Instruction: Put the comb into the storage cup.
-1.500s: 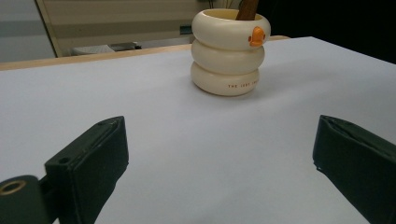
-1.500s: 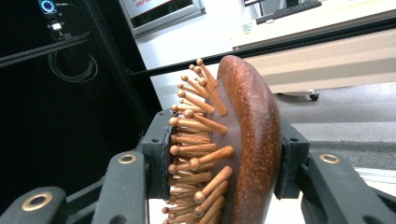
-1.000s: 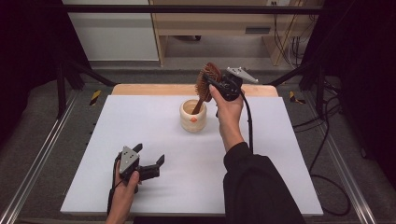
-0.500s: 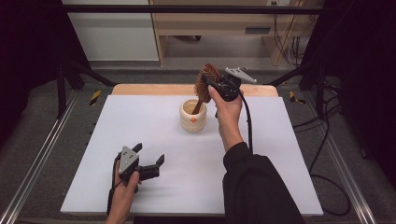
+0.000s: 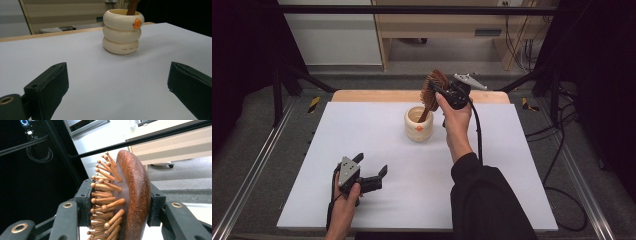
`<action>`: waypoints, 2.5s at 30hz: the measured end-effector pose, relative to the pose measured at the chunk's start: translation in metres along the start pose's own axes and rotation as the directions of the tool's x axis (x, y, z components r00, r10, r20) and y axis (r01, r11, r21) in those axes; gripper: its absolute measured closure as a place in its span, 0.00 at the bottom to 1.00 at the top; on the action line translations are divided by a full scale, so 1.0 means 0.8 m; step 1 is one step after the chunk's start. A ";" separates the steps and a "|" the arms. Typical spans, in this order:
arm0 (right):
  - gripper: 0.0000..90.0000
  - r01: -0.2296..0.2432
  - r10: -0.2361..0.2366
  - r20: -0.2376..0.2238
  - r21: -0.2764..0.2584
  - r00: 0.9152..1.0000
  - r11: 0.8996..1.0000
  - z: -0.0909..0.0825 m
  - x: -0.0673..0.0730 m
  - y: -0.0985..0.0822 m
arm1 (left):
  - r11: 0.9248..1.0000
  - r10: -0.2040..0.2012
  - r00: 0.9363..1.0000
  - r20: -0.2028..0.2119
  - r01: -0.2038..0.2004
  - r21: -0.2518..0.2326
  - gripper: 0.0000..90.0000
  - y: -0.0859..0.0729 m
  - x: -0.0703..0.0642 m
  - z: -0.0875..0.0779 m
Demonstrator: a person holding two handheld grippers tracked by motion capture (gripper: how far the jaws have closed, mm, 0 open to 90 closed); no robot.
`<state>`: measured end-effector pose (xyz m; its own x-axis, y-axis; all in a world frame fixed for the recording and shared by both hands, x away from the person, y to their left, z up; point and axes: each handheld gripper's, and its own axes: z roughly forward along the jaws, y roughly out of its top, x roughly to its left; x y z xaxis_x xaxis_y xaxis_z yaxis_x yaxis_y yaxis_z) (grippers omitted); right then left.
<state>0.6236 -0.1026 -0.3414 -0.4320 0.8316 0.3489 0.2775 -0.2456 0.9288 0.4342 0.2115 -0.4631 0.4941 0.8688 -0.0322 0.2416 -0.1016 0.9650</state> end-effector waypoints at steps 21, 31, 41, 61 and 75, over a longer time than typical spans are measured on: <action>0.56 -0.027 0.027 -0.007 0.007 1.000 1.000 0.005 -0.002 -0.013 | 1.000 -0.003 1.000 -0.005 0.003 -0.006 0.04 0.000 0.000 -0.001; 0.56 -0.033 0.033 -0.011 0.010 0.999 0.999 0.008 0.000 -0.016 | 1.000 -0.002 1.000 -0.003 0.002 0.001 0.04 0.000 0.000 0.000; 0.56 -0.034 0.034 -0.016 0.011 0.999 0.999 0.008 -0.001 -0.018 | 1.000 -0.002 1.000 -0.001 0.002 0.002 0.04 0.000 0.000 0.000; 0.56 -0.052 0.053 -0.030 0.022 0.998 0.998 0.015 0.004 -0.027 | 1.000 -0.003 1.000 -0.002 0.003 0.003 0.04 0.000 0.001 0.000; 0.56 -0.065 0.066 -0.038 0.031 0.997 0.997 0.017 0.006 -0.030 | 1.000 -0.003 1.000 0.001 0.003 0.005 0.04 0.000 0.000 0.000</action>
<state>0.6263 -0.0859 -0.3637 -0.4449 0.7940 0.4143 0.3312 -0.2839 0.8998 0.4342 0.2117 -0.4633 0.4945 0.8685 -0.0353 0.2473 -0.1017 0.9636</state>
